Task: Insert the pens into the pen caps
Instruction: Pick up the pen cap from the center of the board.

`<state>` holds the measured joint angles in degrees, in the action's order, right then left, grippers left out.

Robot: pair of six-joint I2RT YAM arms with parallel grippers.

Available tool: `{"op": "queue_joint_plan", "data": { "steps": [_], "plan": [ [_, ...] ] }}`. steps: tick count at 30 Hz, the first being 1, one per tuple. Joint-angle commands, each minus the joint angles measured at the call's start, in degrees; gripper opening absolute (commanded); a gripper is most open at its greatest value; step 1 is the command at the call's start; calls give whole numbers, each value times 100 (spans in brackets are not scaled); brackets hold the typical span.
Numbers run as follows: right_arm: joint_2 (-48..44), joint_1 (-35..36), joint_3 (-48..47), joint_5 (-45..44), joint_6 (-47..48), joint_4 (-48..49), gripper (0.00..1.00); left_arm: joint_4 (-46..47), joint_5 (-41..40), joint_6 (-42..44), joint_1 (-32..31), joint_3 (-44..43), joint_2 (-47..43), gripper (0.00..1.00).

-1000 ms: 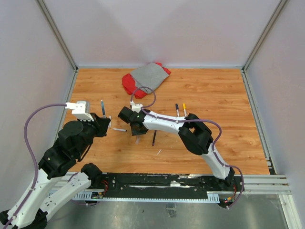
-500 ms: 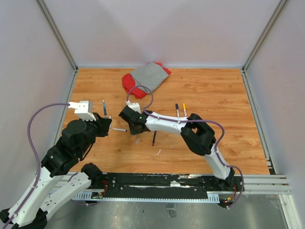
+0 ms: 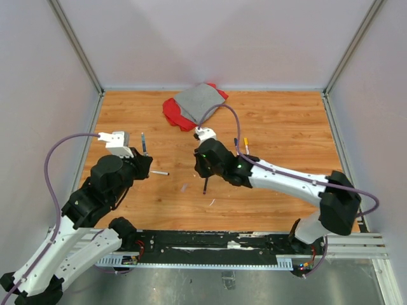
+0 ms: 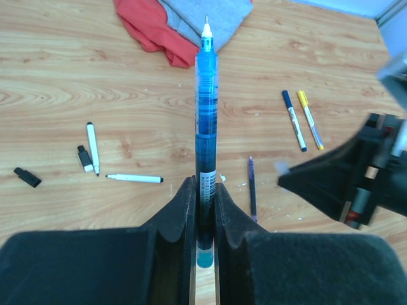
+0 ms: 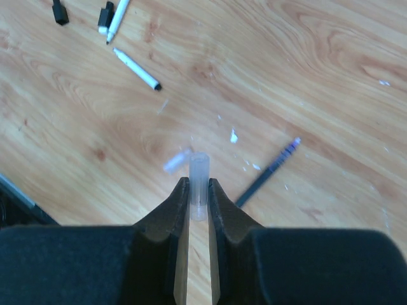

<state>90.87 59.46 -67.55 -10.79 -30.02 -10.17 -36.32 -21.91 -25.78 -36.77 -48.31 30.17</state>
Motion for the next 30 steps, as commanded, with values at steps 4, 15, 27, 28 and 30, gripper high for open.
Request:
{"op": "queue_joint_plan", "data": {
  "steps": [4,15,27,28,30],
  "plan": [
    [-1712,-22,1245,-435,413,-346,1,474,385,-125,13,7,417,1],
    [-3822,-280,2579,12,982,-338,1,1849,500,-417,-343,832,1228,1],
    [-5179,-580,3072,-237,1359,-353,1,4984,779,684,-717,1837,1596,1],
    [-5242,-577,3085,-262,1400,-336,1,5197,809,703,-713,1909,1586,0],
    [-5343,-578,3131,-328,1416,-271,1,5580,950,657,-717,2067,1594,1]
  ]
}}
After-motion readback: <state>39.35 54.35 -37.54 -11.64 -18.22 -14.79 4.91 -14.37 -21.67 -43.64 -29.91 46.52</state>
